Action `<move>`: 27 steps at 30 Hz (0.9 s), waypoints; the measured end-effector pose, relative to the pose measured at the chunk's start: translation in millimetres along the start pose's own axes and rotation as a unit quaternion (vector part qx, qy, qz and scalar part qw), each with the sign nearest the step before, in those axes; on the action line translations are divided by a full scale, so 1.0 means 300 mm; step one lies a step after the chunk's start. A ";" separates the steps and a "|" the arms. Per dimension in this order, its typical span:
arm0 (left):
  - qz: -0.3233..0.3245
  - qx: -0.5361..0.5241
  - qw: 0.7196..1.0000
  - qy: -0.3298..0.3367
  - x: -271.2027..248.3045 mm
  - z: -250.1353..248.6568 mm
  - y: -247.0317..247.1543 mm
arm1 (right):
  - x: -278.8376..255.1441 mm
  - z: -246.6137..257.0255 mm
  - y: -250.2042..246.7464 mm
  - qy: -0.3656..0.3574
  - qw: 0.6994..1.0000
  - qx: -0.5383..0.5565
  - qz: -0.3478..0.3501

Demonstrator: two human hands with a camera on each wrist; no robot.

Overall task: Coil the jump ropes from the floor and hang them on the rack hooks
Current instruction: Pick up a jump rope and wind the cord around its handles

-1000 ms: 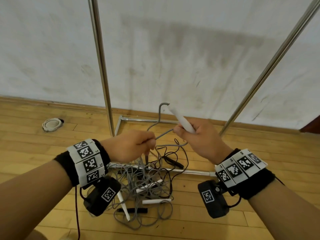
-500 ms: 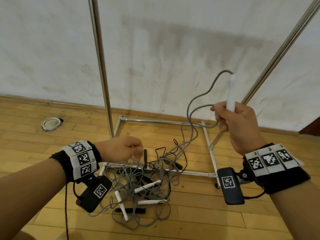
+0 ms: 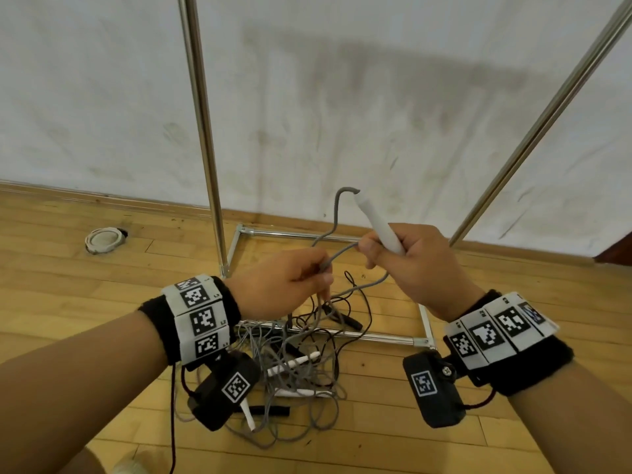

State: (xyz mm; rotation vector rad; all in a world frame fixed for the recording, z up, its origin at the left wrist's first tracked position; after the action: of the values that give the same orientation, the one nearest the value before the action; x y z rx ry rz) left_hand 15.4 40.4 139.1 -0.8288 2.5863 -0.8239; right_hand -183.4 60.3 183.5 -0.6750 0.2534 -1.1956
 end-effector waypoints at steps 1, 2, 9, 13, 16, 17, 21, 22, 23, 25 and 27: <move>0.007 -0.017 1.000 -0.004 -0.003 0.007 -0.002 | 0.001 -0.009 -0.012 0.008 1.000 -0.002 -0.020; 0.009 -0.024 1.000 -0.007 -0.006 0.016 -0.008 | 0.001 -0.019 -0.026 0.017 0.999 -0.005 -0.037; 0.061 0.029 0.993 -0.098 -0.041 0.143 -0.053 | -0.010 -0.081 -0.119 0.063 0.989 -0.008 -0.131; 0.077 0.057 0.985 -0.141 -0.072 0.201 -0.080 | -0.023 -0.118 -0.194 0.086 0.978 0.049 -0.185; 0.053 0.060 0.987 -0.139 -0.079 0.210 -0.090 | -0.025 -0.144 -0.190 0.114 0.984 0.031 -0.136; 0.039 0.074 0.988 -0.132 -0.077 0.205 -0.091 | -0.025 -0.148 -0.181 0.123 0.985 0.010 -0.119; 0.017 0.112 0.990 -0.086 -0.067 0.142 -0.081 | -0.013 -0.141 -0.102 0.145 0.988 -0.051 -0.029; 0.021 0.114 0.991 -0.072 -0.063 0.122 -0.073 | -0.008 -0.131 -0.073 0.138 0.989 -0.052 -0.007; 0.023 0.122 0.990 -0.061 -0.059 0.102 -0.064 | -0.004 -0.119 -0.040 0.123 0.991 -0.042 0.015; 0.006 0.155 0.987 -0.043 -0.046 0.063 -0.052 | 0.006 -0.095 0.025 0.092 0.994 -0.029 0.056; -0.029 0.162 0.986 -0.030 -0.039 0.028 -0.047 | 0.015 -0.072 0.076 0.085 0.991 -0.044 0.095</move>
State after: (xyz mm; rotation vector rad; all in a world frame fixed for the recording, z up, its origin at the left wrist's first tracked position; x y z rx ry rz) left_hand 34.3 34.4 142.2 -0.8172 2.2989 -1.1782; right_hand -175.5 53.3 153.5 -0.6121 0.5051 -1.0646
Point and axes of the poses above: each hand's wrist, its own x-axis towards the middle knuckle, its own y-axis out of the palm, z = x × y, the point moved 3 cm from there along x, towards the middle knuckle, and after that the axes turned 15 degrees about z, right-handed, at the moved point
